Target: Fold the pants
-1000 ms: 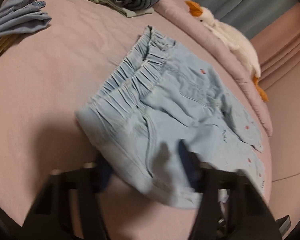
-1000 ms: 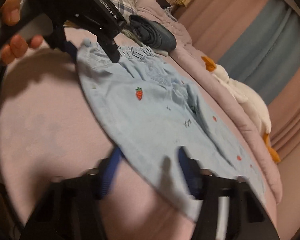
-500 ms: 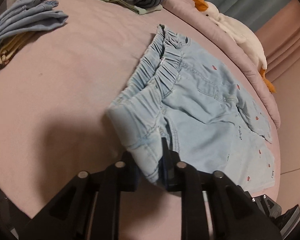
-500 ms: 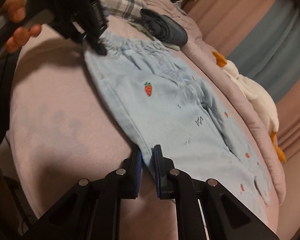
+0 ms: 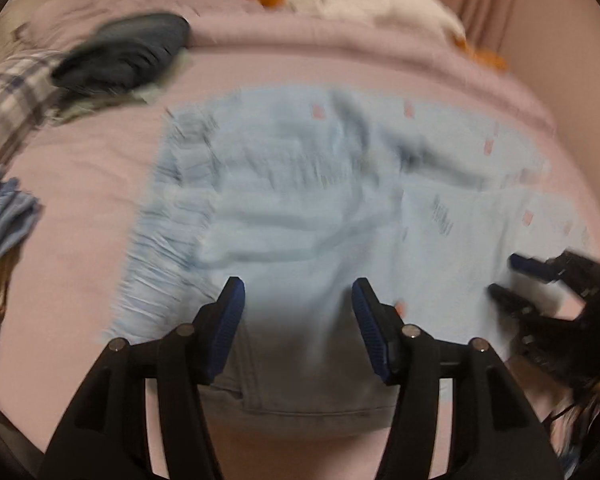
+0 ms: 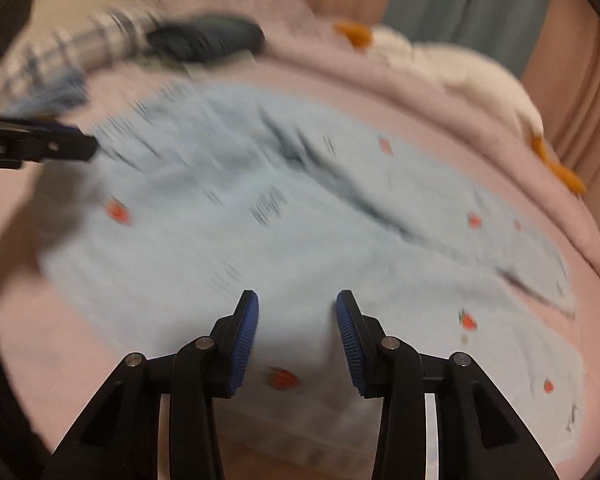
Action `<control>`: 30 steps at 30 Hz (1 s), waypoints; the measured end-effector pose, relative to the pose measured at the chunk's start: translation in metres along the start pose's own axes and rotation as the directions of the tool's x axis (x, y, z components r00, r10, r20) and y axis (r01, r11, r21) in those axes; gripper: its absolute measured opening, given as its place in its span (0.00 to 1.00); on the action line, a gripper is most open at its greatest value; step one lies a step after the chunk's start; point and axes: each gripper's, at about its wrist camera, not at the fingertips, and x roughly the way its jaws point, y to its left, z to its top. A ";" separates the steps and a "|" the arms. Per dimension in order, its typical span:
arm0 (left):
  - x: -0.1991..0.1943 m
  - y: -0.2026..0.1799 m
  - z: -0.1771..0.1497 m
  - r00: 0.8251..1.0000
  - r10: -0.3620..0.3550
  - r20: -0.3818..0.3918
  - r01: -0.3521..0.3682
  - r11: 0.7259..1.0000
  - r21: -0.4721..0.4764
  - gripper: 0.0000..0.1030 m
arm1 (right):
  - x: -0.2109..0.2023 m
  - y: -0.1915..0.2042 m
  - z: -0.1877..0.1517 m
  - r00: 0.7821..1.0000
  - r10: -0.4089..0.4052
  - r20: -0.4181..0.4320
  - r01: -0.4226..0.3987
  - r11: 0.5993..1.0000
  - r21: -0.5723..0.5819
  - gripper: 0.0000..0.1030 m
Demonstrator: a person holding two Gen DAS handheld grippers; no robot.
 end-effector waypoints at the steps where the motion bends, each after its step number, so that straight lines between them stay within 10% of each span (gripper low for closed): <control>1: 0.008 0.000 -0.004 0.999 0.000 -0.036 0.001 1.000 0.016 0.54 | 0.006 -0.002 -0.007 0.999 0.014 -0.042 -0.014 1.000 -0.003 0.39; 7: -0.011 0.018 -0.015 0.993 -0.113 -0.028 0.115 0.983 0.142 0.62 | -0.021 -0.014 -0.037 0.987 0.113 -0.114 -0.113 0.994 0.002 0.39; 11: -0.016 0.047 0.049 0.993 -0.088 0.076 0.080 0.990 0.113 0.88 | -0.032 -0.035 0.001 0.989 0.149 -0.019 -0.149 0.989 -0.003 0.42; 17: 0.029 0.076 0.140 0.993 -0.040 0.109 0.028 0.994 0.106 0.89 | 0.028 -0.069 0.090 0.990 0.128 0.051 -0.128 0.992 -0.019 0.53; 23: 0.072 0.115 0.178 0.990 -0.135 -0.032 0.138 0.977 0.162 0.88 | 0.110 -0.107 0.169 0.992 0.122 0.015 -0.121 0.992 -0.026 0.53; 30: 0.117 0.116 0.191 0.933 -0.240 -0.269 0.300 0.931 0.210 0.82 | 0.175 -0.097 0.209 0.973 0.167 -0.156 -0.200 0.953 -0.229 0.53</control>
